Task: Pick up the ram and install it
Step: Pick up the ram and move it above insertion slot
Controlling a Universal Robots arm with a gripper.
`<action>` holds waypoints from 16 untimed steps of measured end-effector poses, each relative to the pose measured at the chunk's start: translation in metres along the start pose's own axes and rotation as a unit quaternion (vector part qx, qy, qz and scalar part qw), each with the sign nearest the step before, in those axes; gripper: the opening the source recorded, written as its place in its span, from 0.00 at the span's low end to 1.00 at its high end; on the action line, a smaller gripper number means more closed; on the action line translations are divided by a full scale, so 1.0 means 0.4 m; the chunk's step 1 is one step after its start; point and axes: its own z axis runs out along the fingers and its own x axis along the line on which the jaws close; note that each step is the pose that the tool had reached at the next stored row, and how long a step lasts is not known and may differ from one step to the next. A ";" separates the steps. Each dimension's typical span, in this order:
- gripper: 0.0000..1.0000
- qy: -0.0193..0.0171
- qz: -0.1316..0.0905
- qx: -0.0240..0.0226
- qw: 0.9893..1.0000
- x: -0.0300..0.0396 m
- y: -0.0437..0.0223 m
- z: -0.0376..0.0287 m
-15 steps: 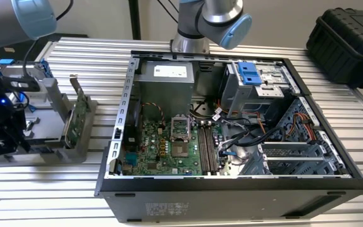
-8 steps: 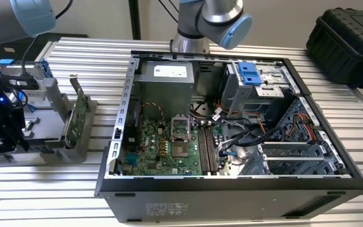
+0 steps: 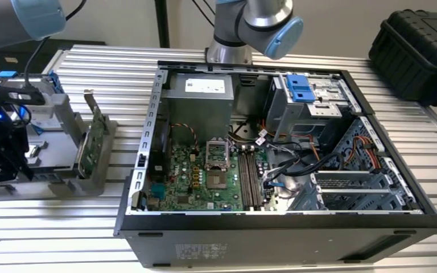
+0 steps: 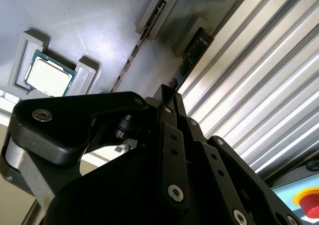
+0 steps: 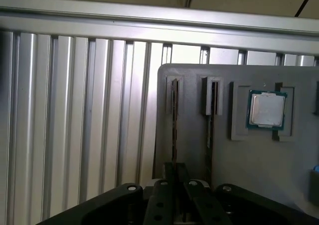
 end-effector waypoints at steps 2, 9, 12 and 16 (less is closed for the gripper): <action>0.00 0.000 0.000 0.000 1.000 0.000 0.000 -0.001; 0.00 0.000 0.000 0.000 1.000 0.000 0.000 -0.006; 0.00 0.000 0.000 0.000 1.000 0.000 0.000 -0.010; 0.00 0.000 0.000 0.000 1.000 0.000 0.000 -0.015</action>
